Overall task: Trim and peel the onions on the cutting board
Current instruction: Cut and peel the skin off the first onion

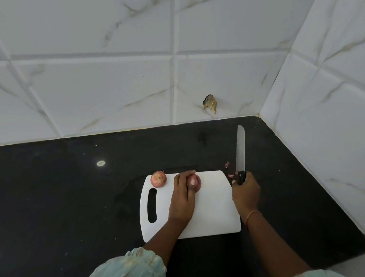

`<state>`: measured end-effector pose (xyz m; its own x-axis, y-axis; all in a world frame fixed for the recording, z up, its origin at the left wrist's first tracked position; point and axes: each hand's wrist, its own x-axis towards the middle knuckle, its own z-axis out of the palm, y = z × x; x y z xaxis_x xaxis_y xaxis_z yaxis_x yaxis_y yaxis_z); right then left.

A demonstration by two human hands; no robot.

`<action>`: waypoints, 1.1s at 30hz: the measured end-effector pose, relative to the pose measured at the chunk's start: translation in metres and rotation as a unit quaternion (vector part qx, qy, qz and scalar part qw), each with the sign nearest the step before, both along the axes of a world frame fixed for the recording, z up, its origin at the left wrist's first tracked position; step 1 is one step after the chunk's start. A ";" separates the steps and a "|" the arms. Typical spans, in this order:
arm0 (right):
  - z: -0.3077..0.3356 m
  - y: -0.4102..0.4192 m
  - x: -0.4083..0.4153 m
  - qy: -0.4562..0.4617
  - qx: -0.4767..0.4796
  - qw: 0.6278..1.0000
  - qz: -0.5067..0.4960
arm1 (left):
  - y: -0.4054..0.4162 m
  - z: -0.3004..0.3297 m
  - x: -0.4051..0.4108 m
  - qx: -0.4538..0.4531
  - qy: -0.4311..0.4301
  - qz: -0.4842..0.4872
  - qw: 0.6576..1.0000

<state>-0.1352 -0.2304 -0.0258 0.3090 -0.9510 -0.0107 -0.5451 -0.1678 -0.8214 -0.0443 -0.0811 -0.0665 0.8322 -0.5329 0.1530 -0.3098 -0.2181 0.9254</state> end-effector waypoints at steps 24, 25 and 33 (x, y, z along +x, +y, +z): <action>0.006 0.033 0.048 -0.007 0.010 0.994 0.110 | 0.001 0.001 0.003 0.003 -0.001 -0.038 0.999; 0.006 0.032 0.046 -0.001 0.000 0.994 0.105 | 0.002 0.003 0.003 0.000 0.006 -0.027 1.000; 0.002 0.000 0.014 -0.061 0.046 0.995 -0.058 | 0.003 0.004 0.002 -0.038 0.002 -0.011 0.999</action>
